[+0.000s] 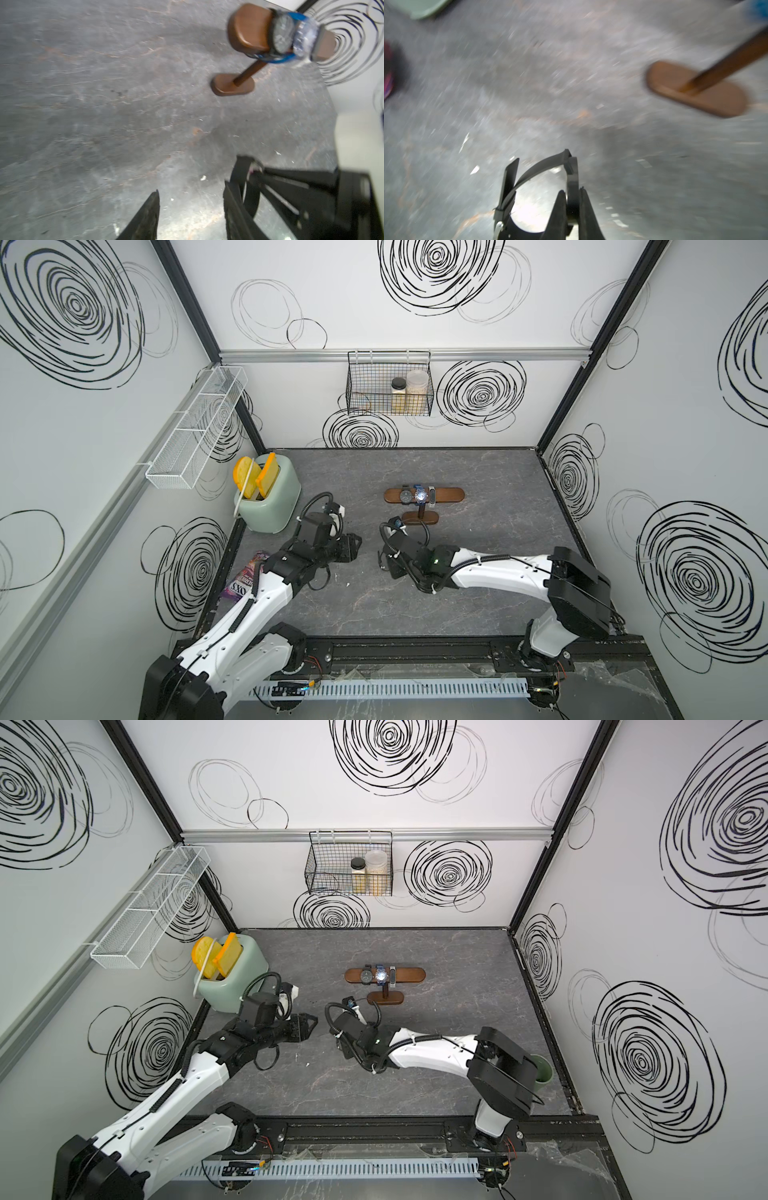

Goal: Place watch on stand
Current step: Pick up the watch at the center of the board.

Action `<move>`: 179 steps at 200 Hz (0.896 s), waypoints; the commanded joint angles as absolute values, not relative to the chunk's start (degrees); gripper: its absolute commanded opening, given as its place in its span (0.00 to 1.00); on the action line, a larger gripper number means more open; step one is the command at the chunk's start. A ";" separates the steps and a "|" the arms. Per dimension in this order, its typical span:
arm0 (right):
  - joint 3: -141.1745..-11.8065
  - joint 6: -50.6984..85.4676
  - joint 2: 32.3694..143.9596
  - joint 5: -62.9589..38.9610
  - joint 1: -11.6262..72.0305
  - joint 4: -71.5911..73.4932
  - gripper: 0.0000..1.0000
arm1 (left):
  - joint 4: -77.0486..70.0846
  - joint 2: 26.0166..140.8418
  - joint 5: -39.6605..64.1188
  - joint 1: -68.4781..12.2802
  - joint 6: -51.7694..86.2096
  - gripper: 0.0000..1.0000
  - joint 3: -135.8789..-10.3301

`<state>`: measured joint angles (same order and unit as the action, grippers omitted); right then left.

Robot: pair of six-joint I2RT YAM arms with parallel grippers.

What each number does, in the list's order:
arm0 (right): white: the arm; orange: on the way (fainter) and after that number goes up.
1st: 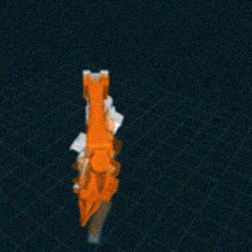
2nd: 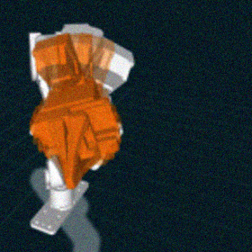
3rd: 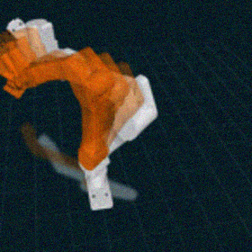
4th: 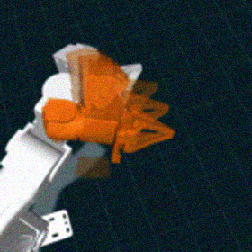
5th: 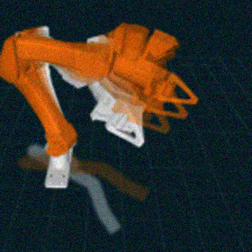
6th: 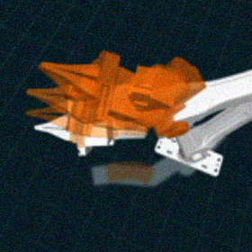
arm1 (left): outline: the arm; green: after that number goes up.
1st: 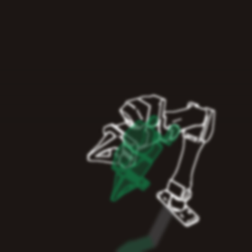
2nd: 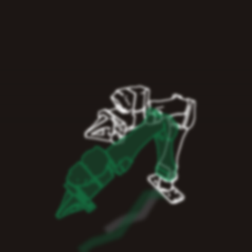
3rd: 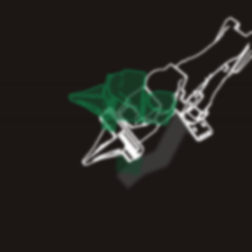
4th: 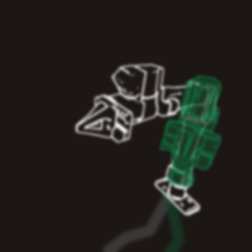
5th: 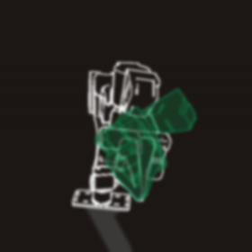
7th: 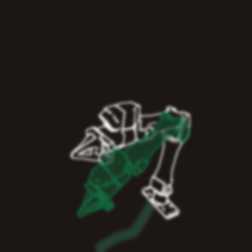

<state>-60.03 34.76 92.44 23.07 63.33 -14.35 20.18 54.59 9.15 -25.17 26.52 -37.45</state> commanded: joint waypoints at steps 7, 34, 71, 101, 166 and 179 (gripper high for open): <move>-60.78 33.09 88.48 30.22 60.28 -23.71 0.08 | 13.98 53.52 4.17 -31.34 32.91 0.50 -36.17; -59.56 32.60 85.12 31.70 59.14 -24.96 0.09 | 10.39 55.57 3.70 -34.85 35.15 0.48 -36.09; -58.59 32.93 83.77 30.48 58.99 -24.16 0.09 | 4.73 59.66 4.28 -39.32 38.42 0.48 -36.39; -58.80 33.06 83.94 29.23 59.04 -23.49 0.09 | 2.24 62.08 2.47 -42.38 39.94 0.49 -37.16; -58.45 33.15 83.76 28.56 59.20 -23.02 0.09 | -1.96 67.34 1.37 -44.69 41.49 0.48 -38.75; -58.36 33.12 83.77 28.56 59.29 -23.02 0.09 | -2.45 68.35 1.23 -45.03 41.50 0.47 -39.15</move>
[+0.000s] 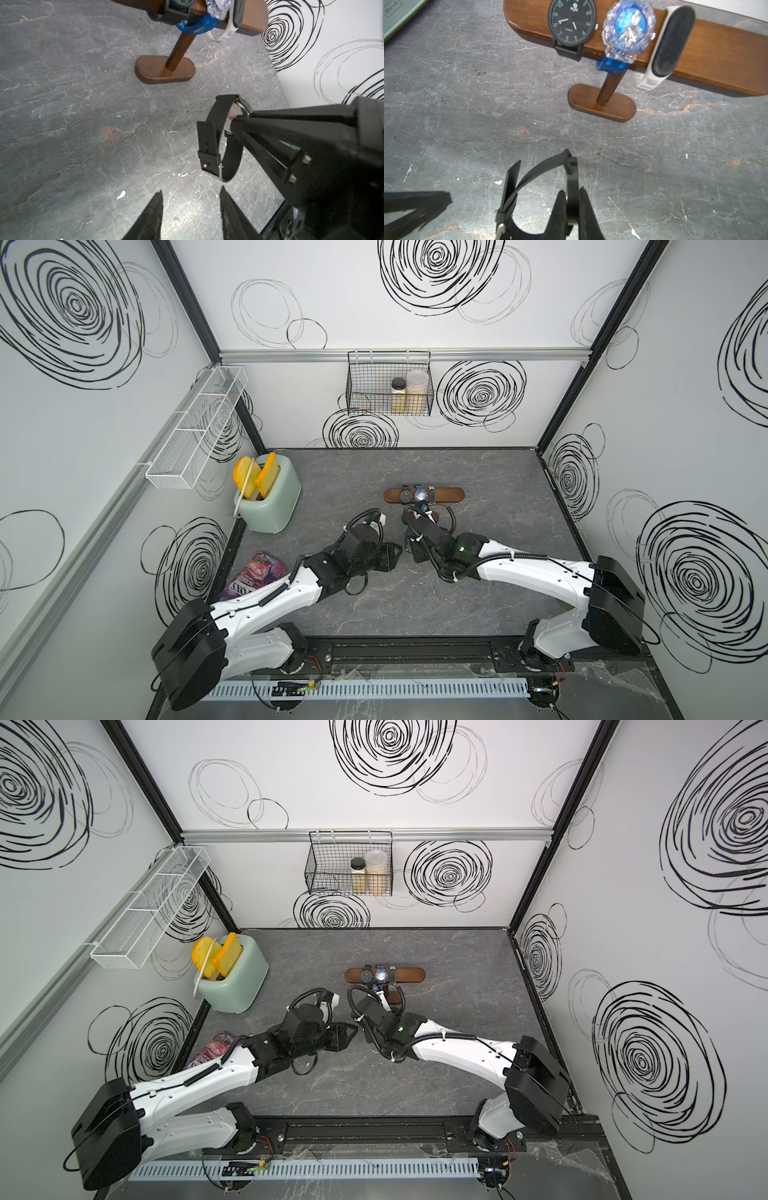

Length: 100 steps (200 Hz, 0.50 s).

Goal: Place watch on stand
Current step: Pick up the watch at the center of the board.

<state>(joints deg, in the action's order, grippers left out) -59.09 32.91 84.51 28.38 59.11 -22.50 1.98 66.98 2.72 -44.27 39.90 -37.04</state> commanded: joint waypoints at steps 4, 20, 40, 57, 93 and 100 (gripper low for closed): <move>-58.28 33.19 83.75 28.56 59.31 -22.98 0.09 | -2.61 68.67 1.29 -45.07 41.49 0.47 -39.32; -58.01 33.15 83.82 28.64 59.24 -22.85 0.09 | -2.74 69.49 0.92 -45.69 41.33 0.46 -40.03; -57.88 33.19 83.90 28.56 59.26 -22.65 0.09 | -2.94 70.30 0.71 -46.14 41.39 0.46 -40.65; -57.91 33.18 83.93 28.48 59.31 -22.59 0.09 | -3.08 70.67 0.65 -46.48 41.46 0.45 -41.00; -58.61 33.14 83.96 28.39 59.70 -22.63 0.09 | -3.02 72.41 0.00 -46.80 41.62 0.45 -41.61; -58.73 33.16 84.01 28.48 59.81 -22.69 0.09 | -3.07 72.67 0.00 -46.81 41.62 0.45 -41.74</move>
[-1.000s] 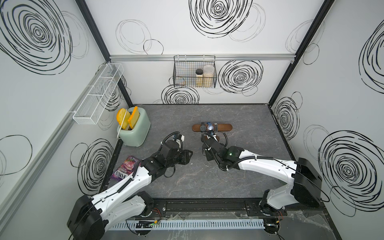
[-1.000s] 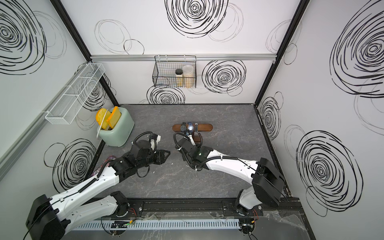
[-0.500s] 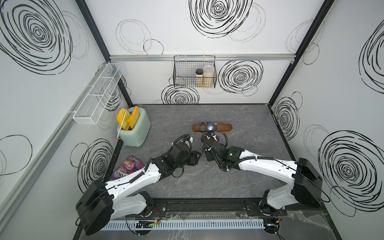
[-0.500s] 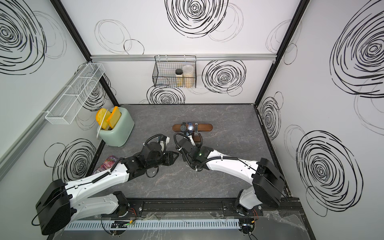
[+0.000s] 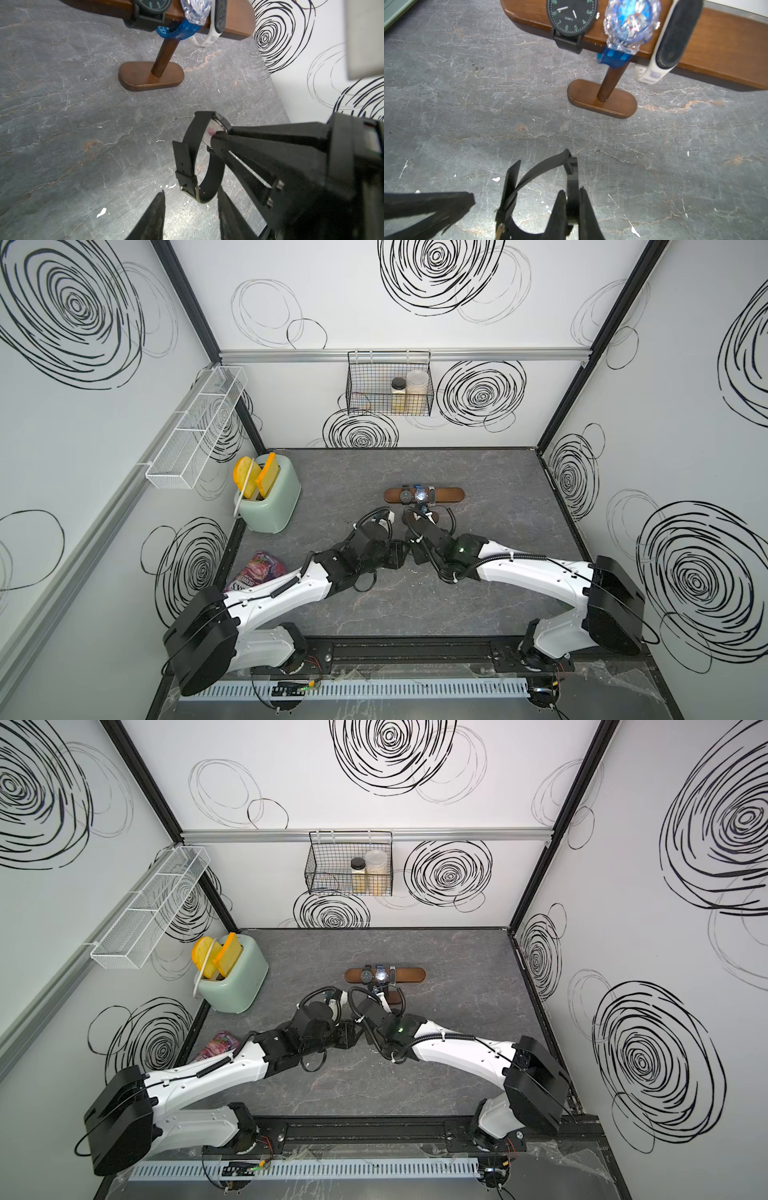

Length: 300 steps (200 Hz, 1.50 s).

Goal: Place watch on stand
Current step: Pick up the watch at the center of the board.

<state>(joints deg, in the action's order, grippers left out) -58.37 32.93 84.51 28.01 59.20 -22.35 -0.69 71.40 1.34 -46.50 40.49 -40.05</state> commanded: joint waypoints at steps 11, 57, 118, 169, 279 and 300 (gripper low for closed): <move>-58.97 33.17 83.96 28.51 60.03 -22.81 0.09 | -3.16 73.18 -0.27 -46.84 41.57 0.44 -41.92; -59.53 33.26 84.77 28.66 61.16 -22.83 0.09 | -3.42 75.53 -1.18 -46.75 40.99 0.40 -43.39; -60.19 33.07 84.11 29.44 61.46 -23.29 0.10 | -3.65 78.26 -1.32 -46.59 41.04 0.20 -43.68; -59.20 32.97 82.95 29.22 61.53 -22.43 0.10 | -4.52 78.93 -0.80 -46.07 41.30 0.05 -43.25; -48.06 29.33 64.57 14.57 59.64 -15.79 0.61 | -8.42 72.80 6.88 -37.93 34.35 0.00 -37.91; -41.99 27.23 56.45 1.84 55.40 -7.34 0.63 | -11.68 70.97 12.01 -36.37 32.42 0.00 -36.06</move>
<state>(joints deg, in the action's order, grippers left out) -47.11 30.13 64.14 16.69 59.42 -17.15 -4.86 73.82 5.32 -37.80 36.16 -37.91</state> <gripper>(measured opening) 0.617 0.085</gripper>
